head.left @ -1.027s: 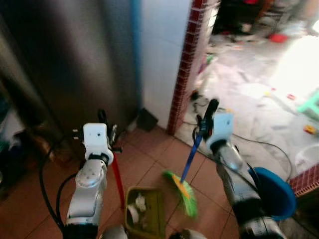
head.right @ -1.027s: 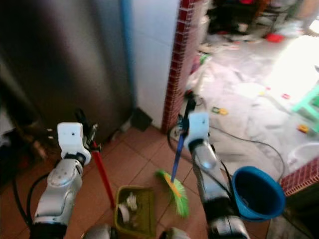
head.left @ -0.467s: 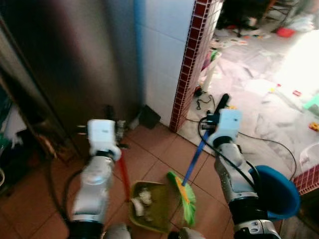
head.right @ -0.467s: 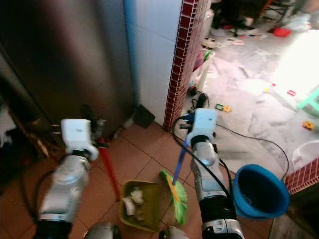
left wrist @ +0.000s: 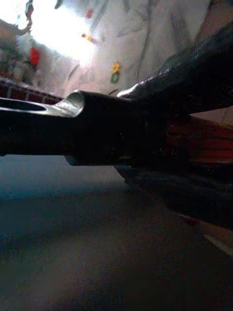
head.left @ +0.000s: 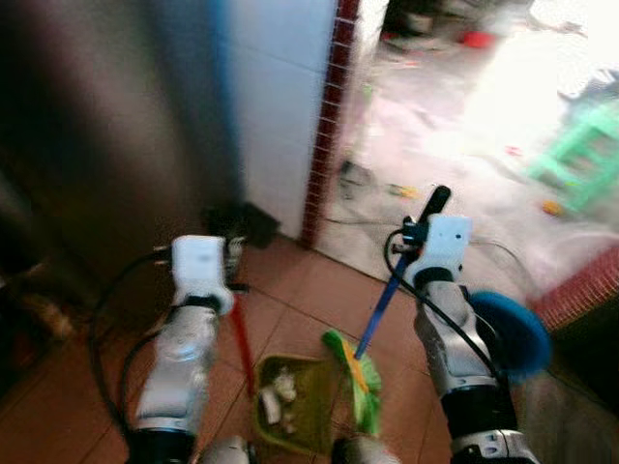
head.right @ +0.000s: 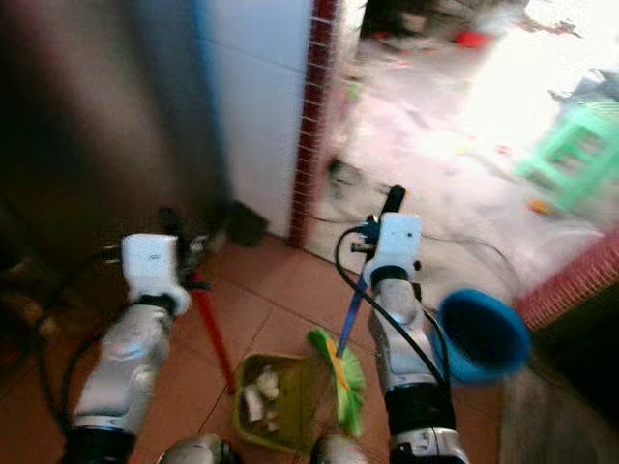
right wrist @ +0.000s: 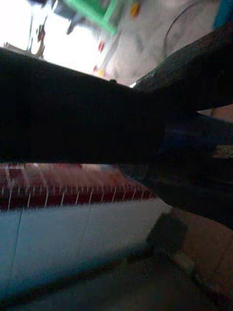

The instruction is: Sweep floor

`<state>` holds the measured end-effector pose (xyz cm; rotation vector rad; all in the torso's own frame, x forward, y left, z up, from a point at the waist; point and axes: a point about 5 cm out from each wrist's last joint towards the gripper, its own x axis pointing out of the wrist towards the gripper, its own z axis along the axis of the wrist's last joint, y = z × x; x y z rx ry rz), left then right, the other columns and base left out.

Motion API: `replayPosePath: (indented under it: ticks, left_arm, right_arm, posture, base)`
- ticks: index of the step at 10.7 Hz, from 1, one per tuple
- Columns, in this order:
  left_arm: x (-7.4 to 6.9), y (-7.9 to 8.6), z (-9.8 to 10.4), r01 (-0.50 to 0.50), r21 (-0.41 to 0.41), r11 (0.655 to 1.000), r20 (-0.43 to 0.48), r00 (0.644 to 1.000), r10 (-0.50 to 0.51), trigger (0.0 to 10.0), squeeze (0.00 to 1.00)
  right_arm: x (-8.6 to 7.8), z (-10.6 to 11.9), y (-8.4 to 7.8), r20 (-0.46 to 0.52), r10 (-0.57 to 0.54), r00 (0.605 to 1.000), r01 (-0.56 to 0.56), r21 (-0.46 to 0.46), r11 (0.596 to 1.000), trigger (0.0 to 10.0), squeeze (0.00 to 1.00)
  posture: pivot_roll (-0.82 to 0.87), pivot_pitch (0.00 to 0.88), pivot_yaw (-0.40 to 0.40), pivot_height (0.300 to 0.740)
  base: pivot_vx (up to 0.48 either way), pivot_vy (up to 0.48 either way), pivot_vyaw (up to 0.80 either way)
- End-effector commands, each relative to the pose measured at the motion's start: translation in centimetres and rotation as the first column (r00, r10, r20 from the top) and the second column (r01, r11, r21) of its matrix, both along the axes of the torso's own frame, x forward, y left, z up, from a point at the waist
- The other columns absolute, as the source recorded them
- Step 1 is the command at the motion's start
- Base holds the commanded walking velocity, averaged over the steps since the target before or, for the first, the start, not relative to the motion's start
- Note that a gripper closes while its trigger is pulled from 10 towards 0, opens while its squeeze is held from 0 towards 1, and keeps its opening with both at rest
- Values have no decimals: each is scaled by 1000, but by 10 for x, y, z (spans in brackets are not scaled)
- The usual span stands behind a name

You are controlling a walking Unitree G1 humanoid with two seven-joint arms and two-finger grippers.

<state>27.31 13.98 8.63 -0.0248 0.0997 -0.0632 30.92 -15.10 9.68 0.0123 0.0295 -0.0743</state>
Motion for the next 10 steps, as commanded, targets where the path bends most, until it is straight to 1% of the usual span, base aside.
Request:
replayPosePath:
  ticks: [1,4,8,10]
  left_arm:
    - [6,-11,13,44,-9,999,61,997,-43,10000,0]
    - [10,-14,13,52,-10,999,67,996,-52,10000,0]
    - [12,-17,13,70,-8,998,68,995,-69,10000,0]
    - [12,-16,15,81,-15,997,92,993,-79,10000,0]
  right_arm:
    - [1,-2,-10,-13,-35,999,35,-23,999,10000,0]
    - [5,-1,-12,0,-48,999,48,-35,998,10000,0]
    - [5,-5,-15,-8,-71,997,71,-42,997,10000,0]
    - [6,-5,-16,-6,-73,997,73,-46,996,10000,0]
  posture:
    - [-4,0,-43,740]
    - [-7,0,-32,740]
    - [-5,0,-28,740]
    - [-5,0,-27,740]
  base:
    - [0,0,-800]
    - [0,0,-800]
    - [0,0,-800]
    - [0,0,-800]
